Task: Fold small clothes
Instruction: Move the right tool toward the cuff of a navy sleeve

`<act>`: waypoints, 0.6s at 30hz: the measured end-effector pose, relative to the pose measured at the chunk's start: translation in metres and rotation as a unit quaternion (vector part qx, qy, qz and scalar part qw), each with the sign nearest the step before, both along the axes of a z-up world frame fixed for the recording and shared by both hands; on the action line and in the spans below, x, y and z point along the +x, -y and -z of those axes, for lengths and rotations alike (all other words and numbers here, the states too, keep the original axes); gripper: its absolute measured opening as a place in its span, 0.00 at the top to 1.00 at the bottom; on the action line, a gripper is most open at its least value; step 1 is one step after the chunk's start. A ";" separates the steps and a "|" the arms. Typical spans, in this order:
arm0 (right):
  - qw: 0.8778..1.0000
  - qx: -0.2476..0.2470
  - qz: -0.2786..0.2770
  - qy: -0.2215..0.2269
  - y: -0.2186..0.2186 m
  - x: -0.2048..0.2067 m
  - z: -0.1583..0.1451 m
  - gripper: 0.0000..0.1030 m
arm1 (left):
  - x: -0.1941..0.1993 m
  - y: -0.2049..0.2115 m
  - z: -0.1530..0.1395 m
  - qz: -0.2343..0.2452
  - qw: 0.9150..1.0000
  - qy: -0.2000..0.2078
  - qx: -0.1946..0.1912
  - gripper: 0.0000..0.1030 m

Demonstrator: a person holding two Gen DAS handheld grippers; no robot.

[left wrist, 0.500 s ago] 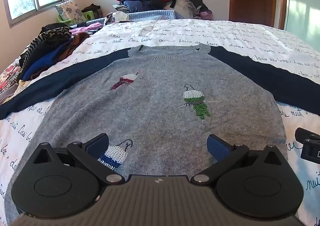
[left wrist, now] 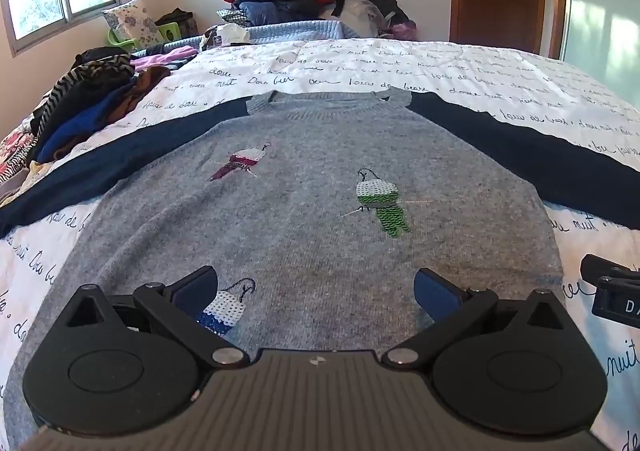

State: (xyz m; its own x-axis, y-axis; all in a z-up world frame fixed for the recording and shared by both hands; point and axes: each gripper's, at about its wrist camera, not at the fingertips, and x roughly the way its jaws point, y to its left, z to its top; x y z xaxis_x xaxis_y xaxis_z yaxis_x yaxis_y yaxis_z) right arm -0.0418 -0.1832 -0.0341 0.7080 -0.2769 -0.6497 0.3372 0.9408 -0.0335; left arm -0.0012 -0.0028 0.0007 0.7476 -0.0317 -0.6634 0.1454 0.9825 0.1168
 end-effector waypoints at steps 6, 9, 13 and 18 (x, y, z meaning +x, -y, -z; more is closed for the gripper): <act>1.000 -0.001 -0.001 0.002 0.003 -0.002 0.000 0.00 | 0.002 0.000 0.001 -0.005 1.000 -0.001 0.005 0.00; 1.000 -0.001 0.002 0.001 0.001 0.000 0.001 0.00 | 0.002 0.000 0.002 -0.009 1.000 0.004 0.013 0.00; 1.000 0.000 0.002 0.001 0.004 0.002 0.004 0.00 | 0.002 0.002 0.004 -0.006 1.000 0.008 0.017 0.00; 1.000 0.009 -0.002 0.022 0.013 -0.001 0.005 0.00 | 0.004 0.006 0.007 0.000 1.000 0.011 0.023 0.00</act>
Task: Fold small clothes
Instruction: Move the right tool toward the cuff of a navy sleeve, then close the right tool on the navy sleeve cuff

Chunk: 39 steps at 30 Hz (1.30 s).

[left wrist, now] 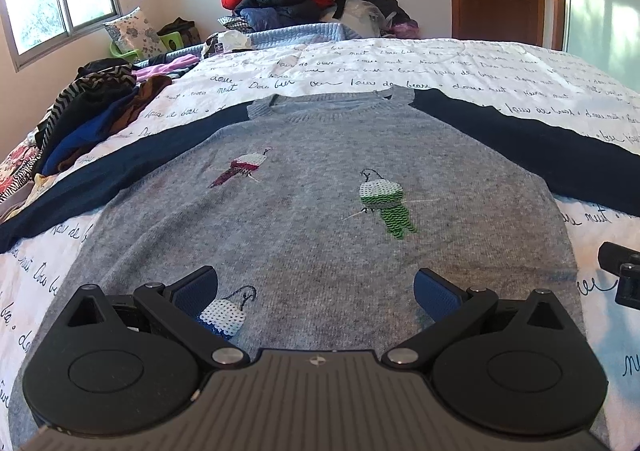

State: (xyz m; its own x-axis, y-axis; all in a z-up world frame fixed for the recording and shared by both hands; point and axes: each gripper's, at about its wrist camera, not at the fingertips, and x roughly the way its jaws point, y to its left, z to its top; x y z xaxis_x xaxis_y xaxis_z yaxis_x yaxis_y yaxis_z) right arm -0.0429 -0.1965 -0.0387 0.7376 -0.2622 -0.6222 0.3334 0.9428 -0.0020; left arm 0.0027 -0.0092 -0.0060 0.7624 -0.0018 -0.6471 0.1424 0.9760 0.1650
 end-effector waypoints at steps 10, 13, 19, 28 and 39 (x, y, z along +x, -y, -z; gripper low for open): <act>0.997 0.033 0.033 0.058 0.054 -0.016 -0.005 0.00 | 0.010 0.000 -0.002 0.027 0.999 0.011 -0.032 0.00; 0.992 0.071 0.071 0.075 0.088 -0.026 -0.003 0.00 | 0.014 -0.001 -0.003 0.033 0.998 0.015 -0.056 0.00; 0.971 0.146 0.174 0.074 0.155 -0.046 0.012 0.00 | 0.022 0.008 -0.007 0.048 0.996 0.008 -0.075 0.00; 0.951 0.178 0.235 0.098 0.201 -0.044 0.022 0.00 | 0.026 0.024 -0.004 0.074 0.995 0.027 -0.052 0.00; 0.930 0.167 0.305 0.121 0.246 -0.024 0.021 0.03 | 0.040 0.009 0.000 0.057 0.996 0.005 -0.071 0.00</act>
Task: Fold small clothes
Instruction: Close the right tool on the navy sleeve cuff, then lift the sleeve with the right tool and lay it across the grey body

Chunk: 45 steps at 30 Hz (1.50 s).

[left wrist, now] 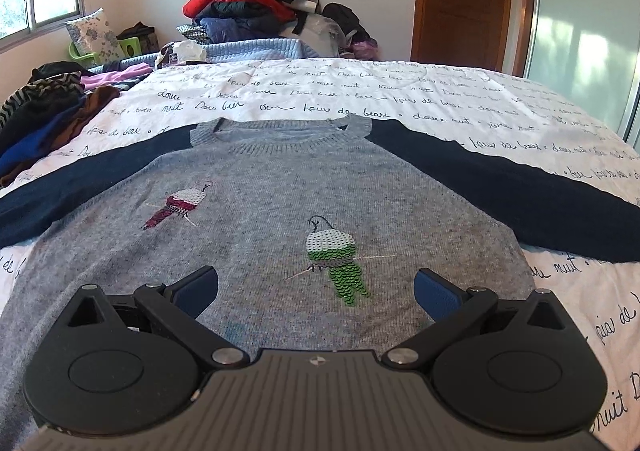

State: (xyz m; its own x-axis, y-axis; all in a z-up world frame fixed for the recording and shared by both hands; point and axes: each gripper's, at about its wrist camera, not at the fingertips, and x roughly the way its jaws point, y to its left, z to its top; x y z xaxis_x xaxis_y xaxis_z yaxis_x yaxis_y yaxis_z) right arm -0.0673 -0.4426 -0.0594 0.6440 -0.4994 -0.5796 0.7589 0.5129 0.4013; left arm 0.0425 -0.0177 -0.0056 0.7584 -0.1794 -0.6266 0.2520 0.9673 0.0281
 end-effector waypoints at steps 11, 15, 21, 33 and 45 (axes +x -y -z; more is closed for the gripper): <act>1.000 0.012 0.011 -0.004 0.021 0.005 0.003 0.35 | 0.005 -0.007 0.001 0.000 1.000 -0.025 -0.007 0.00; 1.000 0.007 0.012 -0.013 0.018 0.005 0.002 0.36 | 0.003 -0.006 0.002 -0.001 1.000 -0.019 -0.005 0.00; 0.998 0.051 -0.004 0.035 -0.003 -0.018 -0.001 0.23 | 0.003 -0.006 -0.001 -0.002 1.000 -0.022 -0.008 0.00; 0.997 0.051 -0.007 0.058 0.008 -0.021 0.005 0.38 | 0.006 -0.008 0.004 -0.014 1.000 -0.027 0.000 0.00; 0.996 0.048 -0.007 0.080 0.026 -0.016 -0.007 0.90 | 0.017 -0.039 -0.004 -0.051 0.998 -0.028 -0.010 0.24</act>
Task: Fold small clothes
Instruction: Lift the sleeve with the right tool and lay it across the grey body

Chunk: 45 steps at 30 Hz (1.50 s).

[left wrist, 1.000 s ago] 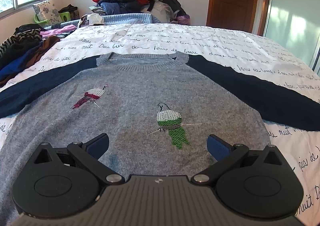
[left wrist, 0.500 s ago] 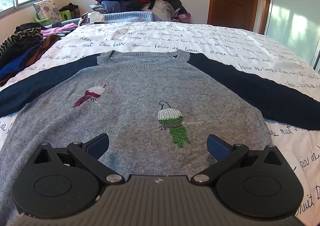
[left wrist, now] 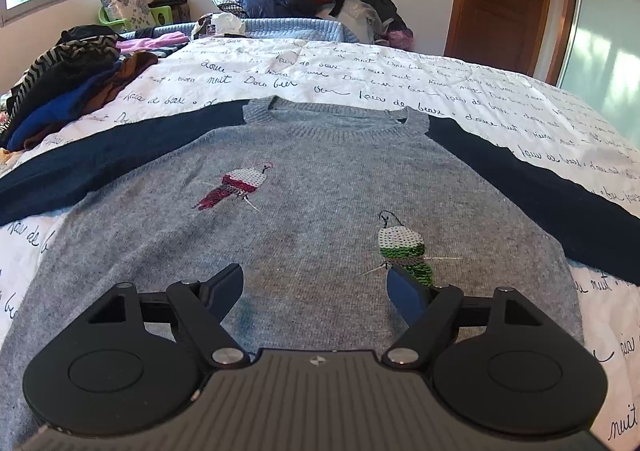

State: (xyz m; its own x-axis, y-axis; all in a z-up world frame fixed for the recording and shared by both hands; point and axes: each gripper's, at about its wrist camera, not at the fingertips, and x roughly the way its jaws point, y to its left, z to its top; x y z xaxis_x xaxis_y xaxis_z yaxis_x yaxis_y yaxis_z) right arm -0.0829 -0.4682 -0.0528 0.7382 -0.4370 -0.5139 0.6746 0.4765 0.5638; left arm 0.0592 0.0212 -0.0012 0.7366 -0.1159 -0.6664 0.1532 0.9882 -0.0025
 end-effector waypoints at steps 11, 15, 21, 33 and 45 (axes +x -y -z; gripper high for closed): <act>0.982 -0.108 -0.152 0.013 -0.087 0.064 -0.054 0.90 | 0.000 -0.011 -0.002 -0.022 0.999 0.011 0.023 0.18; 0.971 -0.115 -0.209 0.013 -0.123 0.091 -0.056 0.90 | 0.001 -0.019 -0.004 -0.034 0.999 0.017 0.039 0.15; 0.958 -0.118 -0.262 0.005 -0.172 0.122 -0.053 0.90 | 0.006 -0.033 -0.003 -0.054 0.997 0.015 0.052 0.13; 0.918 -0.163 -0.361 -0.001 -0.263 0.164 -0.063 0.90 | 0.009 -0.049 0.002 -0.071 0.995 0.009 0.064 0.12; 0.889 -0.179 -0.422 -0.024 -0.324 0.198 -0.057 0.90 | 0.011 -0.068 0.002 -0.091 0.993 0.007 0.071 0.10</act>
